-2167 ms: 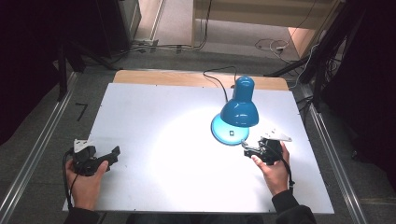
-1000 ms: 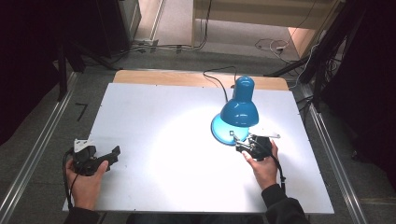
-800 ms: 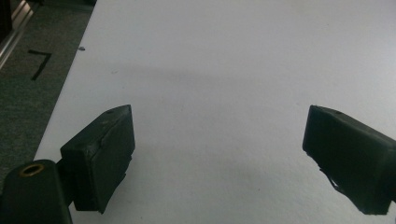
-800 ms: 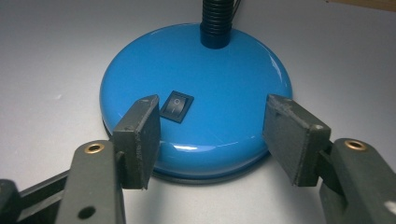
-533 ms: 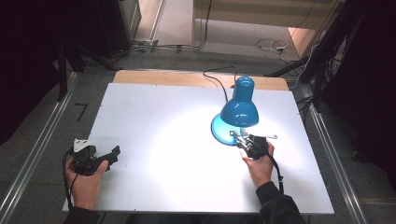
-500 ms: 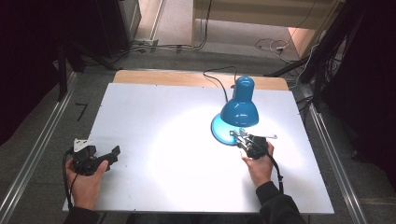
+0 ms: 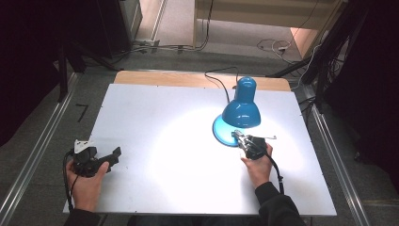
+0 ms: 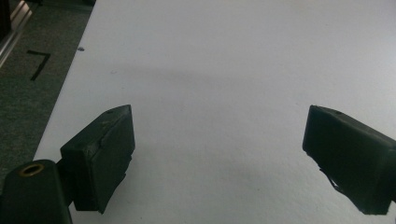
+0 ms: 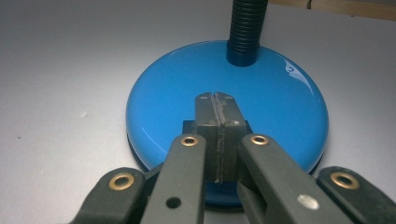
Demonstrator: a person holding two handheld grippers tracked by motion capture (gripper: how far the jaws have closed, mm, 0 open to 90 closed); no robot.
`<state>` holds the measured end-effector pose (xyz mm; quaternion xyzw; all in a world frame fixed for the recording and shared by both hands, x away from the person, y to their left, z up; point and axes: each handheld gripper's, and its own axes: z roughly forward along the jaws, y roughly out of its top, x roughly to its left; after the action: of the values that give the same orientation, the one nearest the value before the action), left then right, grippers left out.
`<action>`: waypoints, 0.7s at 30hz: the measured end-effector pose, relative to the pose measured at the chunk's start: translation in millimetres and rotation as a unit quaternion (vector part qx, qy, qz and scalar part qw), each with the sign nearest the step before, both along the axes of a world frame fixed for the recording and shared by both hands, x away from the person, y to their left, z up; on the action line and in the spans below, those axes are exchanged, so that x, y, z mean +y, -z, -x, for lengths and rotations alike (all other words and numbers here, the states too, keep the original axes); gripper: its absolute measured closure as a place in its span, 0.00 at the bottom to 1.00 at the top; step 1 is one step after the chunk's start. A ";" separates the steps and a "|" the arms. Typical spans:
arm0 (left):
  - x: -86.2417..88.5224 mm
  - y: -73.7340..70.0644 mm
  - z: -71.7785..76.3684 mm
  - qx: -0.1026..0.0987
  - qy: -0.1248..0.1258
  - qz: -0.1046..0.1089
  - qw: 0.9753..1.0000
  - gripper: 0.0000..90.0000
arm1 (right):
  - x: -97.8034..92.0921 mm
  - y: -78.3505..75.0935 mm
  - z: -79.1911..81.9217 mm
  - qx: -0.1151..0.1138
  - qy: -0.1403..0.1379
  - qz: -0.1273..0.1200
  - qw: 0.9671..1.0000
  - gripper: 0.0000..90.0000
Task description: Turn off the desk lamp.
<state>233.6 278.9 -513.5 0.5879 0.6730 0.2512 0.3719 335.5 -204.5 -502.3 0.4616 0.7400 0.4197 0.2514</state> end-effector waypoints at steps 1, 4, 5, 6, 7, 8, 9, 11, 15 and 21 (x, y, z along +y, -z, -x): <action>-0.1 0.1 0.0 0.000 0.000 0.000 1.000 0.11 | 0.9 0.2 -0.3 0.000 -0.001 -0.001 1.000 0.97; 0.0 -0.1 0.0 0.000 0.000 0.001 1.000 0.11 | 1.8 0.6 -0.6 0.001 -0.001 -0.001 1.000 0.97; 0.1 0.0 -0.1 0.000 0.000 0.000 1.000 0.11 | 2.0 0.8 -0.8 0.001 -0.001 -0.002 1.000 0.97; 0.1 0.1 -0.1 0.000 0.000 0.001 1.000 0.11 | 2.2 1.1 -1.2 0.000 -0.002 -0.002 1.000 0.97; 0.1 0.2 -0.1 0.000 0.000 0.000 1.000 0.11 | 2.4 1.4 -1.6 0.002 -0.003 -0.003 1.000 0.97; 0.1 0.1 -0.1 0.000 0.000 0.000 1.000 0.11 | 2.4 1.4 -1.6 0.002 -0.003 -0.003 1.000 0.97; 0.1 0.0 -0.1 -0.001 0.000 0.000 1.000 0.11 | 2.5 1.8 -2.0 0.001 -0.002 -0.002 1.000 0.97; 0.1 0.1 -0.2 0.000 0.000 0.000 1.000 0.11 | 2.7 2.4 -2.5 0.003 -0.002 -0.002 1.000 0.97; 0.2 0.1 -0.2 0.000 -0.001 0.000 1.000 0.11 | 3.0 3.9 -3.6 0.006 -0.001 -0.001 1.000 0.97; -0.1 0.2 -0.2 0.001 0.000 0.000 1.000 0.11 | 3.4 4.6 -4.3 0.002 -0.003 0.000 1.000 0.97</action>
<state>233.8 278.8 -513.7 0.5882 0.6732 0.2511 0.3712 339.9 -201.1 -506.9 0.4601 0.7417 0.4198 0.2488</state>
